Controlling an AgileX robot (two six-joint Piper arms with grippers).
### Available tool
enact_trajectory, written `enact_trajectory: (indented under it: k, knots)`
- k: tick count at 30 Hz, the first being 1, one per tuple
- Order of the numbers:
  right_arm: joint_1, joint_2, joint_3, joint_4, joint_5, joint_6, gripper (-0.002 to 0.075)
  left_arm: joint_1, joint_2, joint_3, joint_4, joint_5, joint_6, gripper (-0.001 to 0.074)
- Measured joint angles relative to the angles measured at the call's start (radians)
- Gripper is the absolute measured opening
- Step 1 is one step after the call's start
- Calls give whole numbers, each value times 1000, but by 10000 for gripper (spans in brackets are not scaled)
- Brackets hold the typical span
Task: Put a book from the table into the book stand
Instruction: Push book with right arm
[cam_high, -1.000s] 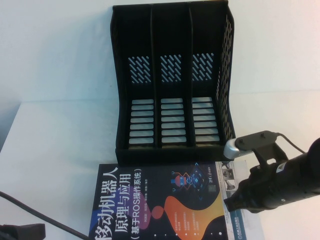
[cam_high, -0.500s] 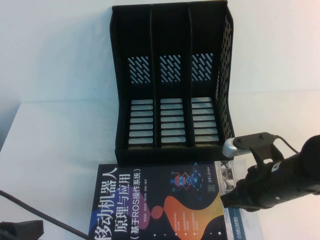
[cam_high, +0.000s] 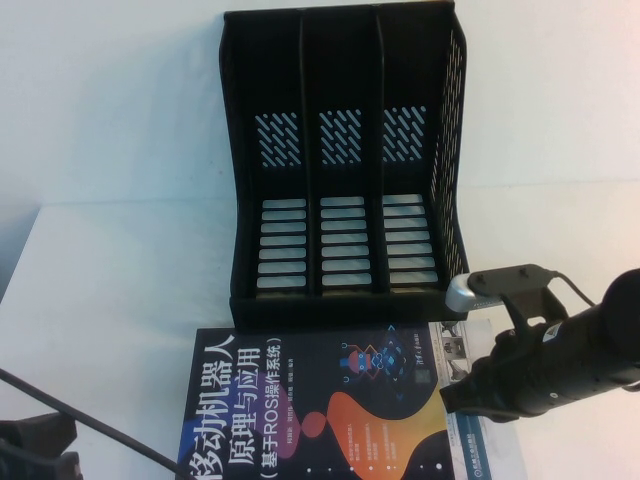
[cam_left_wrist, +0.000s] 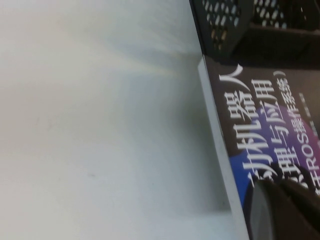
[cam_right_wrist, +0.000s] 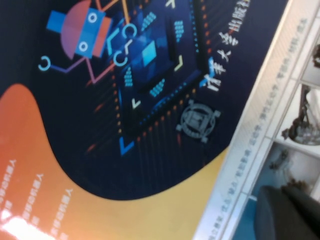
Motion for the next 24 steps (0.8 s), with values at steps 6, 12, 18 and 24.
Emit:
enact_trajectory:
  k: [6, 12, 18, 24]
  knots:
    - [25, 6, -6, 9, -19, 0, -2, 0, 0, 0, 0, -39, 2, -3]
    - [42, 10, -29, 9, -27, 0, -2, 0, 0, 0, -2, -33, 2, -3]
    - [47, -20, -33, -12, -27, 4, -2, 0, 0, 0, -13, 34, 4, -3]
    - [50, -179, -33, -54, -19, 6, -2, 0, 3, 0, -59, 49, 4, -3]
